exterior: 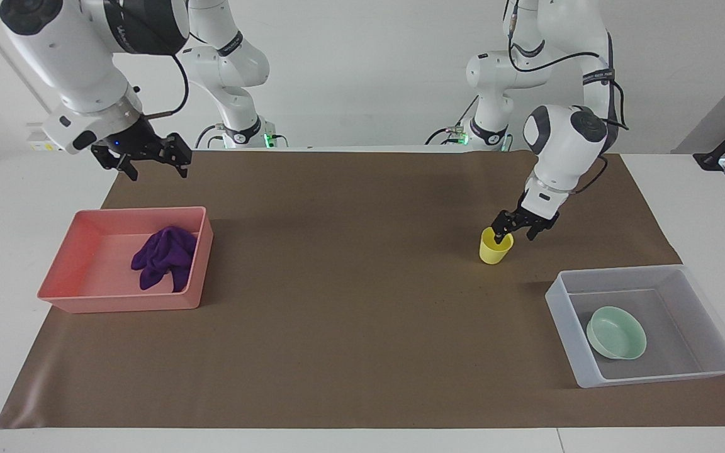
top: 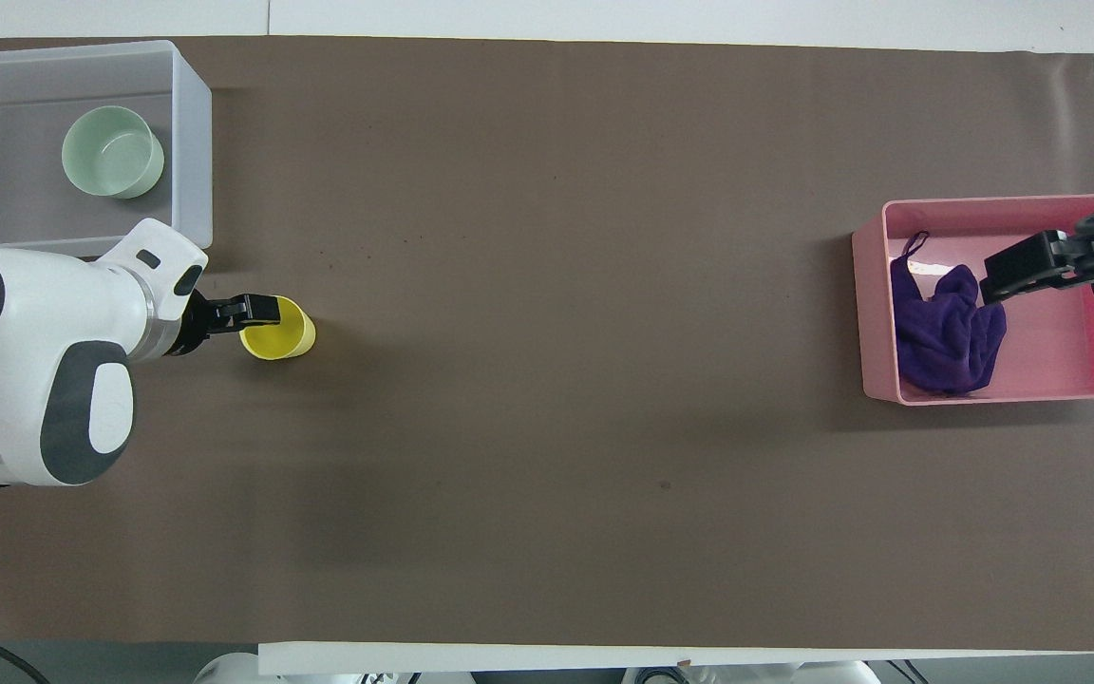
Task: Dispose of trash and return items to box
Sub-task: 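Grasp the yellow cup with the left gripper and lift it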
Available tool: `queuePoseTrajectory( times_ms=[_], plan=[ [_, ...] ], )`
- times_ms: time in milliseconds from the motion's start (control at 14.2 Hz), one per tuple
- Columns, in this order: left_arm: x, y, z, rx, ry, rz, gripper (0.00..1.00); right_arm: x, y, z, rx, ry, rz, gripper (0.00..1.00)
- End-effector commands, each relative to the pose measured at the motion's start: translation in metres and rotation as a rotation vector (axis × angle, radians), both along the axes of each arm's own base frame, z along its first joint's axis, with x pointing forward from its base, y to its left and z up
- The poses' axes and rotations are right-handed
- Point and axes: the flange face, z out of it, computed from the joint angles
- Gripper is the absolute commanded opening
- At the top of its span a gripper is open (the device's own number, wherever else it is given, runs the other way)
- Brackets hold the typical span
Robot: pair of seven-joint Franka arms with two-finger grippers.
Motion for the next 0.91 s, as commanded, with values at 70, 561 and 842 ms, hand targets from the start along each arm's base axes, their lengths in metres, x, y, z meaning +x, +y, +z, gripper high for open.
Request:
queuePoseTrajectory(
  times_ms=[70, 561, 842],
  plan=[
    [-0.009, 0.007, -0.006, 0.032, -0.04, -0.004, 0.0, -0.025, 0.0, 0.016, 0.004, 0.023, -0.005, 1.0],
    [0.022, 0.004, 0.041, 0.017, -0.054, 0.026, 0.0, -0.024, -0.002, 0.013, 0.007, 0.013, -0.004, 1.0],
    [0.121, 0.054, 0.138, -0.025, -0.029, 0.213, 0.0, -0.03, 0.001, 0.017, 0.01, 0.006, 0.0, 1.0]
  ],
)
